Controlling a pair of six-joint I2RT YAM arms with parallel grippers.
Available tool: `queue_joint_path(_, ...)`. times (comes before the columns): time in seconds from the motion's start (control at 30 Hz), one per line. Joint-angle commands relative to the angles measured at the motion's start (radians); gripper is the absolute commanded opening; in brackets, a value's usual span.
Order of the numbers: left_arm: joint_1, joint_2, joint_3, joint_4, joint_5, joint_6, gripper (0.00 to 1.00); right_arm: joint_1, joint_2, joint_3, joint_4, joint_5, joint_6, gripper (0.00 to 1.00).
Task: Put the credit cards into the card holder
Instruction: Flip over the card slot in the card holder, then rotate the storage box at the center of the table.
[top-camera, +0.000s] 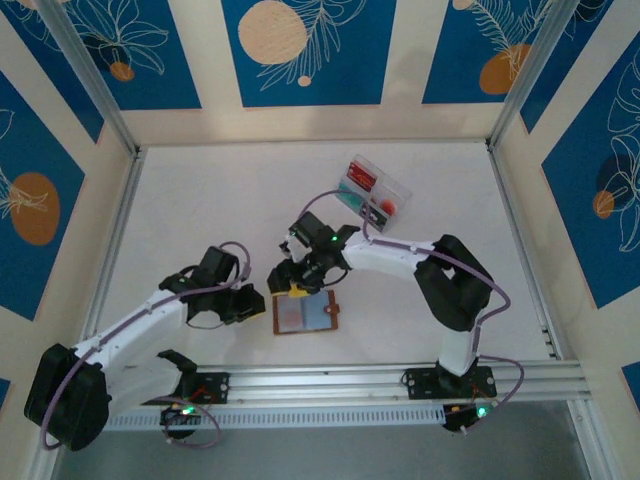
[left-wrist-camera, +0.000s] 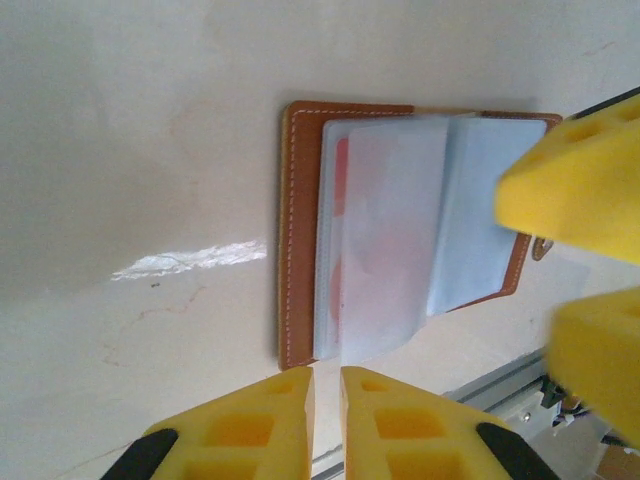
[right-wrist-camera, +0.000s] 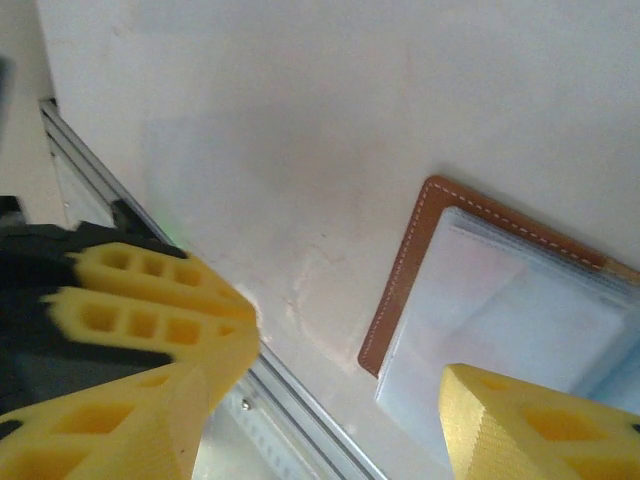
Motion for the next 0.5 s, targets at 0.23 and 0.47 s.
queue_joint_path(0.23, -0.108, 0.111, 0.12, 0.022, -0.023, 0.021, 0.14, -0.215, -0.157, 0.159, -0.434, 0.56, -0.197, 0.66)
queue_joint_path(0.47, -0.174, 0.282, 0.187, 0.101, -0.037, 0.03, 0.14, -0.393, -0.074, 0.327, -0.516, 0.941, -0.321, 0.74)
